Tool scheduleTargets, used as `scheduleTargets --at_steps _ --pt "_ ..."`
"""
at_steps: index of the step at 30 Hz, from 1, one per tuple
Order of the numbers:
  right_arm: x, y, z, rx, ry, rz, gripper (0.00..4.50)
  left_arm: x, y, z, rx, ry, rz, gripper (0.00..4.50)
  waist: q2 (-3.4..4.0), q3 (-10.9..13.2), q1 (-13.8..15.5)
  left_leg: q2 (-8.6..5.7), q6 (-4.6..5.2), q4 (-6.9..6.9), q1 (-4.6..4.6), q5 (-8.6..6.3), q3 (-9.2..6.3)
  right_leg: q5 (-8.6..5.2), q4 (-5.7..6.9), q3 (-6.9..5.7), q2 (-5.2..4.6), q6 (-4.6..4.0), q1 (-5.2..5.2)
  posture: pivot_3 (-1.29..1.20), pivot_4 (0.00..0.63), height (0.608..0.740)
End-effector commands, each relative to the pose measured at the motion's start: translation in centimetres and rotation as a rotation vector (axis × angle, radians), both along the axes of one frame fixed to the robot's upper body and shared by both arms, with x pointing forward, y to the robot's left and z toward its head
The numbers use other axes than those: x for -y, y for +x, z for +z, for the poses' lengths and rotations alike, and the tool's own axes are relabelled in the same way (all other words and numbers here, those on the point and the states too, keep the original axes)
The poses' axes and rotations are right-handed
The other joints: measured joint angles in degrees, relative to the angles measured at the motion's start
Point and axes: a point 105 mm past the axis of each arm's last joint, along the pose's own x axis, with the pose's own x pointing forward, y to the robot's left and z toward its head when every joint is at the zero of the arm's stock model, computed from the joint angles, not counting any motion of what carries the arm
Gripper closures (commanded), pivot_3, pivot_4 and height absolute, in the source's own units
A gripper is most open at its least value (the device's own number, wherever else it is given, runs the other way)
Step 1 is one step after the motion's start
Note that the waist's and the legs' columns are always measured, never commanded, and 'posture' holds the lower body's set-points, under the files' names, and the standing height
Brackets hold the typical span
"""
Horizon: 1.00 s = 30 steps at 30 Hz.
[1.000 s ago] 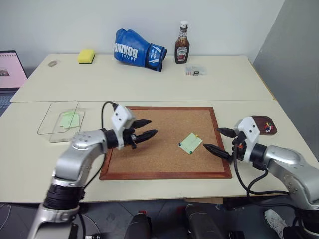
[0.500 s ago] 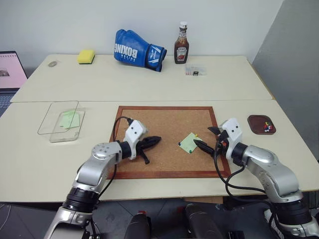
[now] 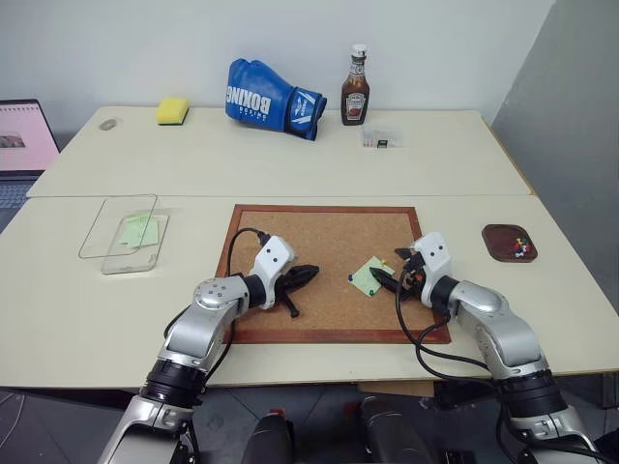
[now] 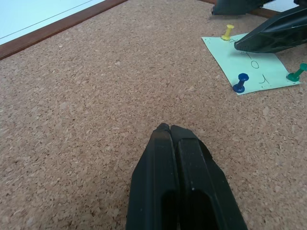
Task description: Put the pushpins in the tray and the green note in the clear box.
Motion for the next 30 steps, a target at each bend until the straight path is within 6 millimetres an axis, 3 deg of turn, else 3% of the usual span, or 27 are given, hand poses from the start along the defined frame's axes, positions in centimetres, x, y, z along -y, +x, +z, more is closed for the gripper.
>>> scheduleTargets --at_steps 1,16,22,30 --pt "-0.8 0.3 1.3 0.061 0.002 0.034 1.44 -0.4 0.3 0.6 0.021 0.014 0.014 4.5 0.0 0.0 0.0 0.0 0.0 0.0 0.0 0.0 0.0 0.0 -0.01 0.0 0.0 0.0 0.0 0.0 0.15 0.74" --pt "-1.1 0.0 0.9 0.067 -0.018 0.06 4.49 -0.5 0.3 0.0 -0.027 0.03 0.032 4.5 0.0 0.0 -0.1 0.0 0.0 -0.02 0.0 0.0 0.0 0.01 -0.01 -0.01 0.0 0.01 -0.01 0.0 0.15 0.74" --pt "-1.1 0.4 3.0 0.143 0.022 0.045 4.49 -0.7 -0.2 -0.9 -0.063 0.098 0.021 4.5 0.01 0.0 -0.1 0.0 0.0 -0.02 0.0 0.0 0.0 0.0 -0.01 0.0 0.0 -0.01 -0.01 0.0 0.15 0.74" --pt "-1.7 -0.9 5.5 0.2 0.063 0.085 4.49 -1.3 -0.5 -1.5 -0.1 0.143 0.052 4.5 0.05 0.0 -0.4 0.01 -0.01 -0.1 0.0 -0.01 -0.01 0.02 -0.01 -0.01 0.0 0.03 -0.04 0.0 0.15 0.74"
